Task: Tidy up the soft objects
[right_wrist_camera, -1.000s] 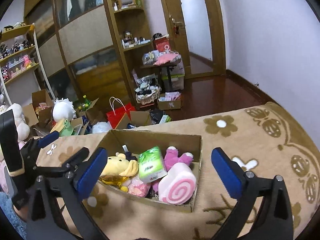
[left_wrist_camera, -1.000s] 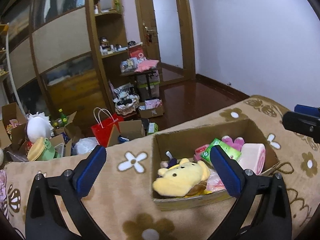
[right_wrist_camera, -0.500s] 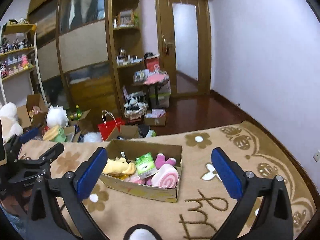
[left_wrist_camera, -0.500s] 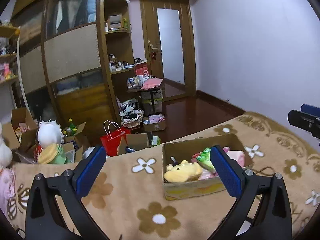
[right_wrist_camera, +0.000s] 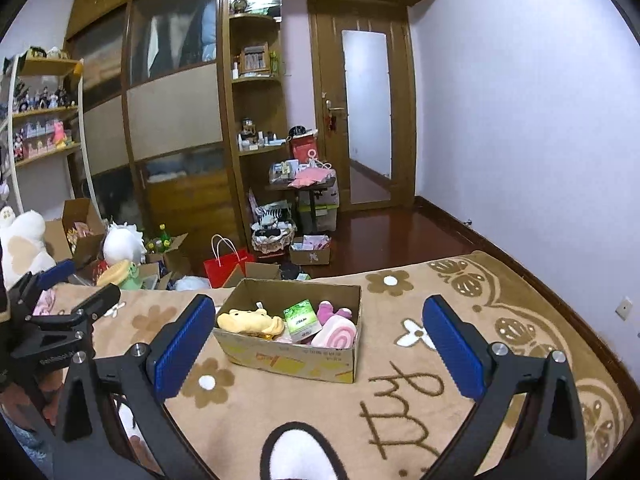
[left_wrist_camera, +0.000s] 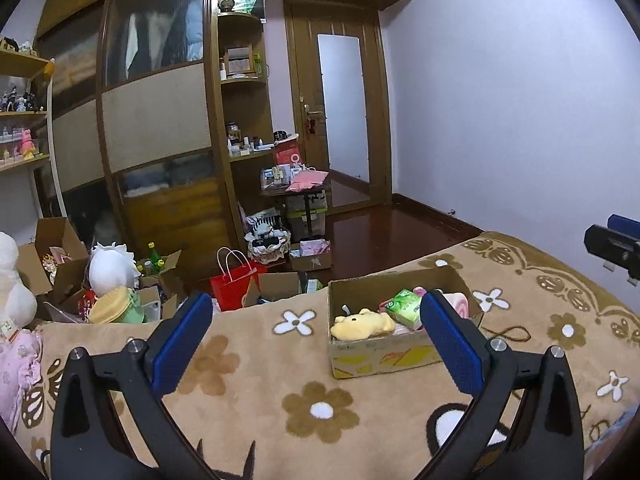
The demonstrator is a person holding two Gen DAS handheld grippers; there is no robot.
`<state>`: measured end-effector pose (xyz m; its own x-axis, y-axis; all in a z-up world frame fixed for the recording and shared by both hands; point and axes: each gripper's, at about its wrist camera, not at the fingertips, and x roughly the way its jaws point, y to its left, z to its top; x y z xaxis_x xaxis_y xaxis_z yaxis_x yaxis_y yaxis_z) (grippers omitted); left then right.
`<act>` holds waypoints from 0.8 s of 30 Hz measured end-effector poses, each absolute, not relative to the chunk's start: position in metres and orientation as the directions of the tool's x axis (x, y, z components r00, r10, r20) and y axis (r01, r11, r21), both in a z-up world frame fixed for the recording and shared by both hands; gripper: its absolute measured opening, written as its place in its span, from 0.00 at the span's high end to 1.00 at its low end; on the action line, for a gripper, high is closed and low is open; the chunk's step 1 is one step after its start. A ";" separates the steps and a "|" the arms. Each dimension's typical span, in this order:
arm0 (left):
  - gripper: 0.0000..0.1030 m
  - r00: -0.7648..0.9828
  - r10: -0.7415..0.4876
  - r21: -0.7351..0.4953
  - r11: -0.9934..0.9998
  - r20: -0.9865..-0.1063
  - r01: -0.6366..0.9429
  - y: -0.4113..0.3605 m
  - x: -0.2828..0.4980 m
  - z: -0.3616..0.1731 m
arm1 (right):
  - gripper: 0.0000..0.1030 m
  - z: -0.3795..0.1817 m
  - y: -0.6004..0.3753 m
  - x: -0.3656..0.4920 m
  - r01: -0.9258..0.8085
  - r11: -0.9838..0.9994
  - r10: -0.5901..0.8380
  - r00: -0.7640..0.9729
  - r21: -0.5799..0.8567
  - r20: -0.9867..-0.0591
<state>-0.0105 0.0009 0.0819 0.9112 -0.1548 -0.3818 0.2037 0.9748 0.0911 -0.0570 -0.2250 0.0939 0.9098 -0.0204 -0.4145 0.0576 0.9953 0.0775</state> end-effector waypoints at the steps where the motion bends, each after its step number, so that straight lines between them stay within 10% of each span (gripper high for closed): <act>1: 0.00 0.912 -0.158 0.089 0.975 -0.378 0.206 0.001 -0.014 0.080 | 0.00 0.092 -0.225 -0.061 0.062 0.995 -0.025 0.913 0.080 -0.407; 24: 0.00 0.903 -0.156 0.166 0.957 -0.401 0.239 -0.019 -0.014 0.033 | 0.00 0.053 -0.214 -0.067 0.085 0.996 -0.082 0.894 -0.014 -0.440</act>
<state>-0.0139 -0.0187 0.0334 0.9027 -0.1557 -0.4011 0.2388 0.9568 0.1661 -0.0671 -0.2141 0.0532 0.8940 -0.0822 -0.4405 0.0847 0.9963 -0.0140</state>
